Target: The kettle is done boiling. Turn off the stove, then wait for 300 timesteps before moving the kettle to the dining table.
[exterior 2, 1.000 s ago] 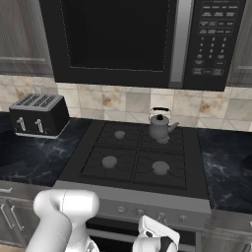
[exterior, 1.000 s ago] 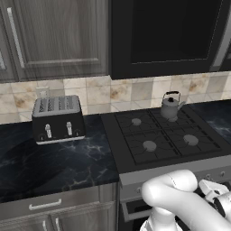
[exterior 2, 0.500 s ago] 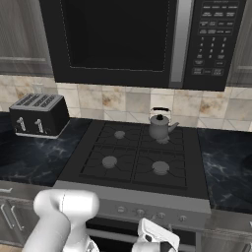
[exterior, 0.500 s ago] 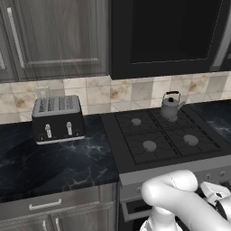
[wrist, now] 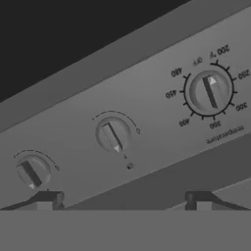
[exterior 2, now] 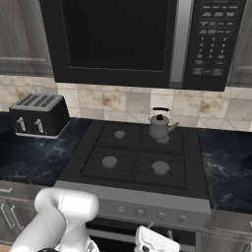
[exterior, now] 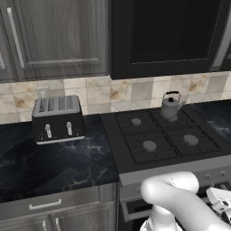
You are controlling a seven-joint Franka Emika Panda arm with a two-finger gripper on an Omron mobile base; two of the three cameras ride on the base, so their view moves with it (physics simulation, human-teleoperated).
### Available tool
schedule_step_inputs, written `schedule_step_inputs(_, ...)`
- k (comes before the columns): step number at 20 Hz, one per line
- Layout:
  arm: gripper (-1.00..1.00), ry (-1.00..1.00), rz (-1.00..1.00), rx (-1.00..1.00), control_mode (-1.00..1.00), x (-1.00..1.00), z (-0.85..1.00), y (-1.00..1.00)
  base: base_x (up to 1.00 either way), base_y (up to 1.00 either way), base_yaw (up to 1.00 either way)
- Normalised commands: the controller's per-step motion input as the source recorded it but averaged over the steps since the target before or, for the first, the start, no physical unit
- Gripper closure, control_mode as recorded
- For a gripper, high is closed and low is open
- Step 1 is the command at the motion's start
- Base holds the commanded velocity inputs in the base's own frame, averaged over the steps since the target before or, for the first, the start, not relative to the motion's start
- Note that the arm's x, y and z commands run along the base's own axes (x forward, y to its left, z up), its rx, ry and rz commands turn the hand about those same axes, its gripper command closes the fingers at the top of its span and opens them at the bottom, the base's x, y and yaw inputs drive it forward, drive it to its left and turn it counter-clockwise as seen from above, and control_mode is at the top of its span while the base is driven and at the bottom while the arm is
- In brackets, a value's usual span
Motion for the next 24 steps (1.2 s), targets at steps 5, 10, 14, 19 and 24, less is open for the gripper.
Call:
schedule_step_inputs(5, -1.0, -0.09, -0.02, -0.09, -1.0, -0.24, 0.35, 0.0, 0.0, 0.0, 0.0)
schedule_step_inputs(10, -1.0, -0.07, -0.06, -0.15, -1.0, -0.16, 0.45, 0.01, 0.0, 0.0, 0.0)
schedule_step_inputs(14, -1.0, -0.07, -0.08, -0.17, -1.0, -0.12, 0.49, 0.03, 0.0, 0.0, 0.0)
schedule_step_inputs(19, -1.0, -0.07, -0.1, -0.2, -1.0, -0.12, 0.5, 0.05, 0.0, 0.0, 0.0)
schedule_step_inputs(24, -1.0, -0.07, -0.1, -0.21, -1.0, -0.06, 0.57, 0.09, 0.0, 0.0, 0.0)
